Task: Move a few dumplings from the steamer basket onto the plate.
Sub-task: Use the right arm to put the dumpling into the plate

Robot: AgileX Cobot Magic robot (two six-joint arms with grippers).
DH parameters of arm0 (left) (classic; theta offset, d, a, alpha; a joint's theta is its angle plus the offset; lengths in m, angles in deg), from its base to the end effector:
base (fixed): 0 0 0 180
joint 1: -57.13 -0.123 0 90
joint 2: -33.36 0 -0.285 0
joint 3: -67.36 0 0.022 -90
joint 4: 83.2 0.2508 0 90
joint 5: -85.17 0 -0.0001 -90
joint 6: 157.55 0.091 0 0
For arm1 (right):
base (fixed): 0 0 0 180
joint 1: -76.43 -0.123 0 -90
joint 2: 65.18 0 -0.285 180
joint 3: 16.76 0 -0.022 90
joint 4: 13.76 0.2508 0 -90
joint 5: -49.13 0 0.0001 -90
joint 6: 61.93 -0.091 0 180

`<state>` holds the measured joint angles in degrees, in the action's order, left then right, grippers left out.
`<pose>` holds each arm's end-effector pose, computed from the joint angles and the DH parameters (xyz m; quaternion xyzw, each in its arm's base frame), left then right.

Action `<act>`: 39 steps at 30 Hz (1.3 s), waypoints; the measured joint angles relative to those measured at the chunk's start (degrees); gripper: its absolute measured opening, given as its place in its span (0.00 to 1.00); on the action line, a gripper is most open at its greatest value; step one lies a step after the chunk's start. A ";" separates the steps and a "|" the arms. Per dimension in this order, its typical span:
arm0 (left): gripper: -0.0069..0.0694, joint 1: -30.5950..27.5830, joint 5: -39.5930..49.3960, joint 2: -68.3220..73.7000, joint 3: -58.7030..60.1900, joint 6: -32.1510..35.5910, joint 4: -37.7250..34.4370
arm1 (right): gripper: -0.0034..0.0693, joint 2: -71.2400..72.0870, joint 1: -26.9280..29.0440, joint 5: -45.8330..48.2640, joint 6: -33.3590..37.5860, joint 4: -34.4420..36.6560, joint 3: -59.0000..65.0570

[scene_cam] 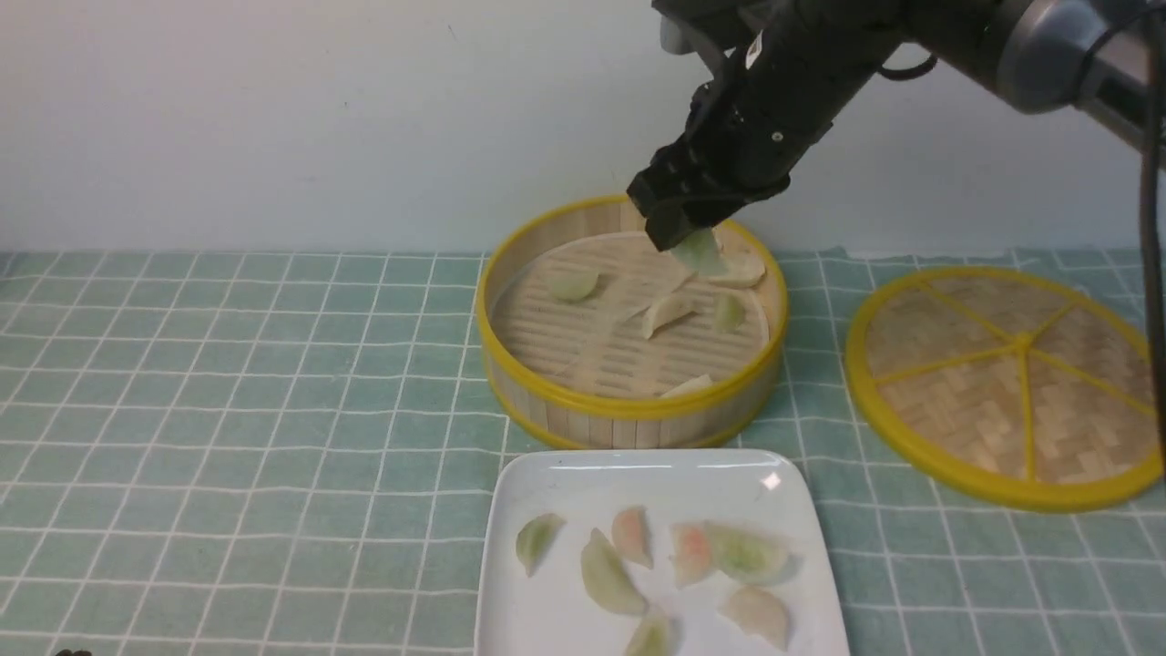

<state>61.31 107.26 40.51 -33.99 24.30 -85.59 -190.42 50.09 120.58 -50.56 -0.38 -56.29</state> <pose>0.0521 -0.0052 0.1708 0.0315 0.8077 -0.0297 0.5880 0.3926 0.2167 0.3149 -0.3009 0.9260 0.1402 0.1799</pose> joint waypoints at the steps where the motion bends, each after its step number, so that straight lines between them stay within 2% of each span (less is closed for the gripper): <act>1: 0.08 0.00 0.00 0.00 0.00 0.00 0.00 | 0.42 1.38 -0.50 -0.05 0.25 0.68 2.68; 7: 0.08 0.00 0.00 0.00 0.00 0.00 0.00 | 0.42 9.33 -4.37 -0.05 2.01 2.69 19.21; 14: 0.08 0.00 0.00 0.00 0.00 0.00 0.00 | 0.42 8.85 -9.20 -0.54 1.11 4.12 32.94; 25: 0.08 0.00 0.00 0.00 0.00 0.00 0.00 | 0.42 5.86 -10.27 -1.47 -2.98 3.70 36.97; 28: 0.08 0.00 0.00 0.00 0.00 0.00 0.00 | 0.49 5.86 -10.27 -1.53 -3.55 3.70 36.97; 31: 0.08 0.00 0.00 0.00 0.00 0.00 0.00 | 0.63 5.86 -10.27 -1.53 -4.34 3.70 36.97; 34: 0.08 0.00 0.00 0.00 0.00 0.00 0.00 | 0.69 5.98 -10.27 -1.53 -4.34 3.64 36.97; 36: 0.08 0.00 0.00 0.00 0.00 0.00 0.00 | 0.69 6.95 -10.27 -1.53 -4.55 2.93 37.01; 39: 0.08 0.00 0.00 0.00 0.00 0.00 0.00 | 0.55 13.53 -10.27 -1.53 -6.58 -0.10 37.01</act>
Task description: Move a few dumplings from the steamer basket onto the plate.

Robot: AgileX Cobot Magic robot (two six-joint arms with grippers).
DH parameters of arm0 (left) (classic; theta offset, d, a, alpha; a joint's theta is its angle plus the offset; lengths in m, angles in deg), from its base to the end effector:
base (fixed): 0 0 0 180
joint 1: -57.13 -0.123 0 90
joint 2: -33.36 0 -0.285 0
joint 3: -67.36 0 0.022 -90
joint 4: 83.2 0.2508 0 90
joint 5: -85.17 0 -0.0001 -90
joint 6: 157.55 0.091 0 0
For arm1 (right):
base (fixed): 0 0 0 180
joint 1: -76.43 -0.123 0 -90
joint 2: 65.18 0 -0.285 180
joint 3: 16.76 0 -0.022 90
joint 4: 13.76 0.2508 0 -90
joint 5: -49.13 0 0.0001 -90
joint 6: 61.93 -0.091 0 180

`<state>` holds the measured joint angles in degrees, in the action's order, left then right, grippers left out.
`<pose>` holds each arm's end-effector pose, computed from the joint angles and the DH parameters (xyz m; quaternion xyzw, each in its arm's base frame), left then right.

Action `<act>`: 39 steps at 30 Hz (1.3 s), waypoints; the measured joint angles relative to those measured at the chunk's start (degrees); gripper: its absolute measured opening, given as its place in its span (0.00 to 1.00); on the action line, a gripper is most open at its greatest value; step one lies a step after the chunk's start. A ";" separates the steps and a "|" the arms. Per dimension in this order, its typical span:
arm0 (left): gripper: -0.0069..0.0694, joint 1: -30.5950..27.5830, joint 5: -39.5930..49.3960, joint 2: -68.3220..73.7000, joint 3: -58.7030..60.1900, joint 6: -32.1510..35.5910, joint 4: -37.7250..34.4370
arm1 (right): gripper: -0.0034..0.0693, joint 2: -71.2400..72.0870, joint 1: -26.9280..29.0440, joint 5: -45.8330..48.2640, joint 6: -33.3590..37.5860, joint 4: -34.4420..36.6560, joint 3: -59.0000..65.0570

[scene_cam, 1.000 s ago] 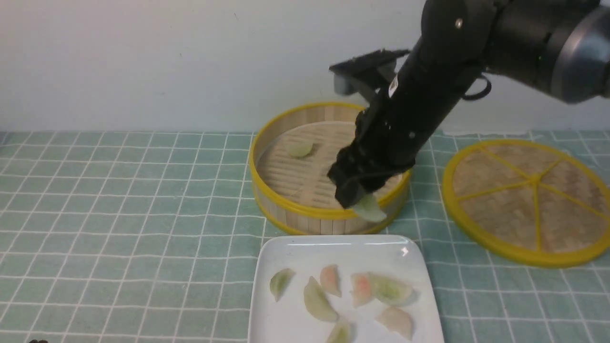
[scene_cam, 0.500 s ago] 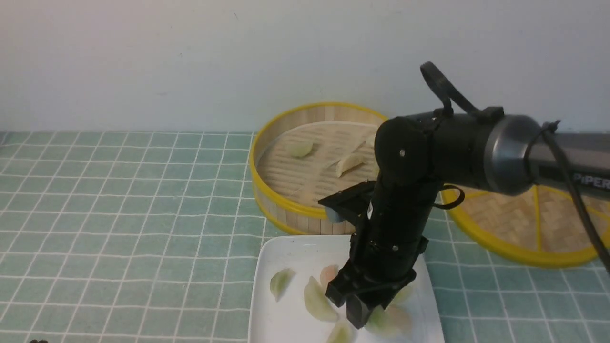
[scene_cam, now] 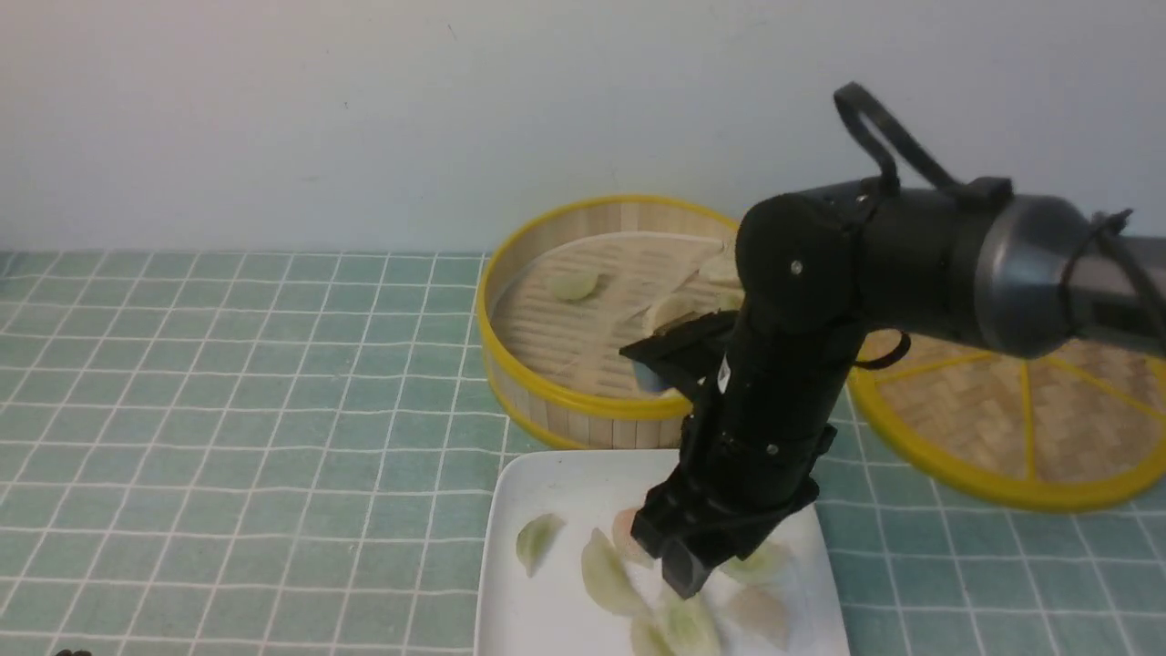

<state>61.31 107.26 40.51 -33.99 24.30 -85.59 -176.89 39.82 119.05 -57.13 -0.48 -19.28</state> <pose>0.0521 -0.0052 0.1708 0.0315 0.8077 -0.0297 0.5880 0.2705 0.2254 0.2373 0.3148 -0.9428 -0.1069 0.0224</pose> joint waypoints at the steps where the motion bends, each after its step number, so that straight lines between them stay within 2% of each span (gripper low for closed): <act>1: 0.08 0.00 0.00 0.00 0.00 0.00 0.00 | 0.47 2.66 0.00 0.00 -1.13 -1.17 0.07; 2: 0.08 0.00 0.00 0.00 0.00 0.00 0.00 | 0.47 2.66 0.00 0.00 -1.35 -1.41 0.07; 3: 0.08 0.00 0.00 0.00 0.00 0.00 0.00 | 0.35 7.55 0.00 0.05 -3.38 -3.61 0.07; 6: 0.08 0.00 0.00 0.00 0.00 0.00 0.00 | 0.14 17.89 0.00 -0.30 -6.96 -7.32 0.12; 9: 0.08 0.00 0.00 0.00 0.00 0.00 0.00 | 0.05 28.13 0.00 -2.73 -10.36 -9.93 0.29; 15: 0.08 0.00 0.00 0.00 0.00 0.00 0.00 | 0.03 46.46 0.00 -14.02 -13.43 -11.44 8.22; 17: 0.08 0.00 0.00 0.00 0.00 0.00 0.00 | 0.03 54.15 0.00 -21.61 -13.90 -12.40 15.44; 18: 0.08 0.00 0.00 0.00 0.00 0.00 0.00 | 0.03 54.85 0.00 -22.33 -13.97 -12.40 15.44; 20: 0.08 0.00 0.00 0.00 0.00 0.00 0.00 | 0.03 63.42 0.00 -32.17 -15.44 -13.61 24.92; 24: 0.08 0.00 0.00 0.00 0.00 0.00 0.00 | 0.03 74.43 0.00 -43.02 -17.05 -13.91 36.39; 29: 0.08 0.00 0.00 0.00 0.00 0.00 0.00 | 0.03 85.66 0.00 -47.04 -17.43 -13.91 46.54; 39: 0.08 0.00 0.00 0.00 0.00 0.00 0.00 | 0.03 94.07 0.00 -47.53 -16.07 -14.14 54.33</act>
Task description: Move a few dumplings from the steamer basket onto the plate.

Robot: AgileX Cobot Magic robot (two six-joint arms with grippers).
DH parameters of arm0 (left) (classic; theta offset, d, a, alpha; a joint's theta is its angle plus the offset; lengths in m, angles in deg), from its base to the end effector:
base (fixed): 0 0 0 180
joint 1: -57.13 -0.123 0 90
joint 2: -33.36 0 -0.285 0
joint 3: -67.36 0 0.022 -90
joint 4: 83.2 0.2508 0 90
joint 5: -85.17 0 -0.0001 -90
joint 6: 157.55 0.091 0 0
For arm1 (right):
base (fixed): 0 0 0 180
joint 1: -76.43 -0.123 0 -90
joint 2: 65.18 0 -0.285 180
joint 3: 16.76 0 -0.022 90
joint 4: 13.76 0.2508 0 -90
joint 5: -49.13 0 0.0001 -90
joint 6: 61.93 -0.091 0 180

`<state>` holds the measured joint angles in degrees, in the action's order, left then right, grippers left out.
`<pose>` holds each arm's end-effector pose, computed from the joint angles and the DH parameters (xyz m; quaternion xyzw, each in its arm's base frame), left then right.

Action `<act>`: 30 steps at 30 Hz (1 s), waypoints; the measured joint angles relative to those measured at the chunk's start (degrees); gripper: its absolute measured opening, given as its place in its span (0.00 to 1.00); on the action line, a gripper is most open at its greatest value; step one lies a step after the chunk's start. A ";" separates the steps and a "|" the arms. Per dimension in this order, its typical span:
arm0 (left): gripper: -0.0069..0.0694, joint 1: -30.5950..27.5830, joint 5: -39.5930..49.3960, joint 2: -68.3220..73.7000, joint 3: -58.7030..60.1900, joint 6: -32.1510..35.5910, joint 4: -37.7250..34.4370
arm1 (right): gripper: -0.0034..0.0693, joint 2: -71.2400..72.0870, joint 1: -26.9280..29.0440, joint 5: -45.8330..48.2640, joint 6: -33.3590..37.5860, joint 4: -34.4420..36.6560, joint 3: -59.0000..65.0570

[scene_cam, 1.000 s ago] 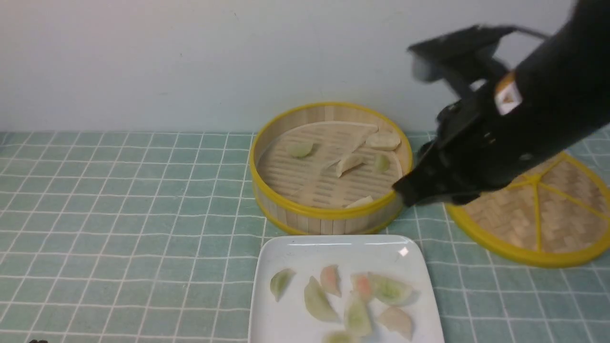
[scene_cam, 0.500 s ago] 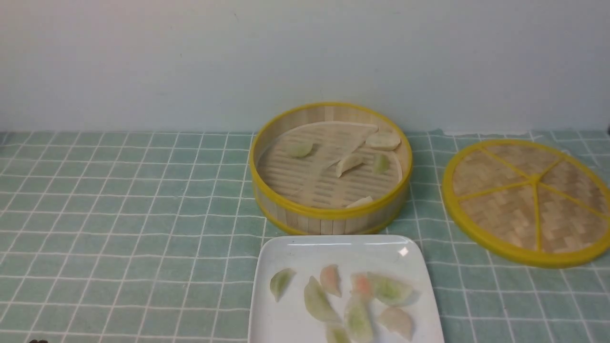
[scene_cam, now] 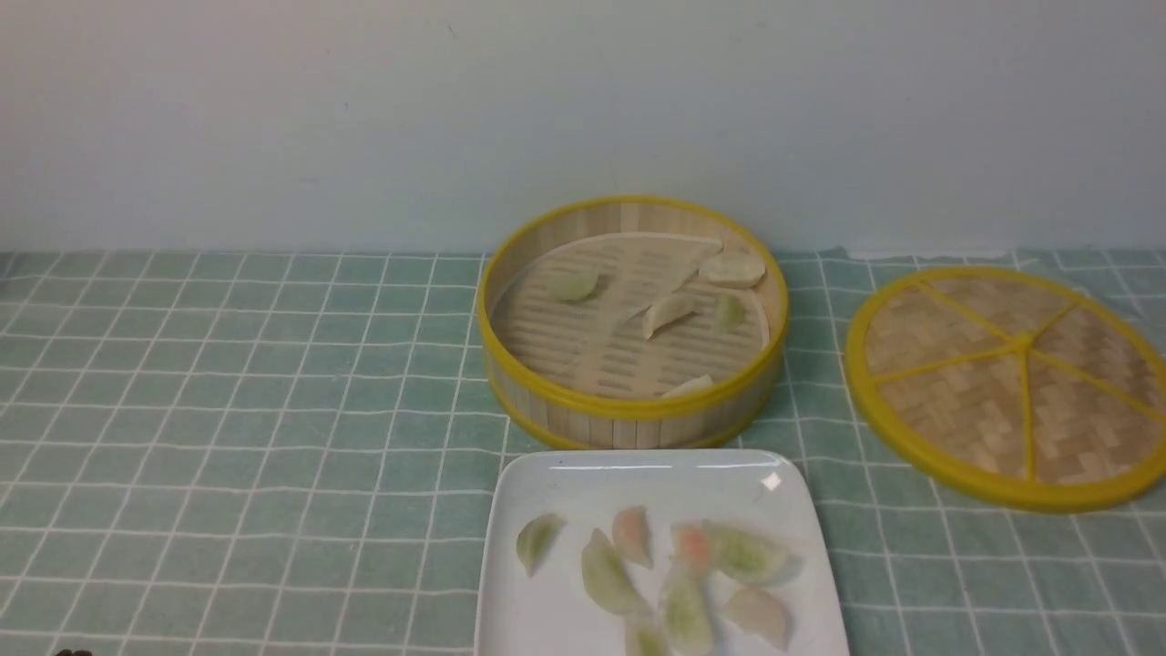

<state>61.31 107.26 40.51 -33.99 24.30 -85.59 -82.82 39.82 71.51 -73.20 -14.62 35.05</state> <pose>0.0521 -0.0052 0.1708 0.0315 0.8077 -0.0297 0.5880 0.0376 0.0273 0.3150 -0.1605 0.7001 0.2760 0.6386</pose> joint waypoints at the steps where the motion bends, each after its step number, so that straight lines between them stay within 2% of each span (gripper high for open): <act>1: 0.08 0.00 0.00 0.00 0.00 0.00 0.00 | 0.03 0.28 0.00 0.00 0.15 0.00 0.19; 6: 0.08 0.00 0.00 0.00 0.00 0.00 0.00 | 0.03 1.36 5.45 -1.69 1.00 0.00 1.82; 7: 0.08 0.00 0.00 0.00 0.00 0.00 0.00 | 0.03 1.51 10.93 -2.38 1.08 0.00 3.29; 9: 0.08 0.00 0.00 0.00 0.00 0.00 0.00 | 0.03 1.64 17.13 -2.85 1.19 0.00 5.22; 10: 0.08 0.00 0.00 0.00 0.00 0.00 0.00 | 0.03 1.63 18.49 -2.91 1.21 0.00 5.72; 12: 0.08 0.00 0.00 0.00 0.00 0.00 0.00 | 0.03 2.93 26.09 -3.03 1.60 -0.07 9.39; 13: 0.08 0.00 0.00 0.00 0.00 0.00 0.00 | 0.03 3.08 27.24 -3.03 1.71 -0.12 10.07; 16: 0.08 0.00 0.00 0.00 0.00 0.00 0.00 | 0.03 6.66 36.53 -3.10 2.80 -1.39 17.31; 18: 0.08 0.00 0.00 0.00 0.00 0.00 0.00 | 0.03 9.14 40.41 -3.10 2.96 -1.93 21.87; 22: 0.08 0.00 0.00 0.00 0.00 0.00 -0.06 | 0.03 10.33 43.39 -1.25 2.96 -2.56 26.66; 30: 0.08 0.00 0.00 0.00 0.00 0.00 -0.06 | 0.03 10.48 43.52 -0.92 3.21 -2.61 26.71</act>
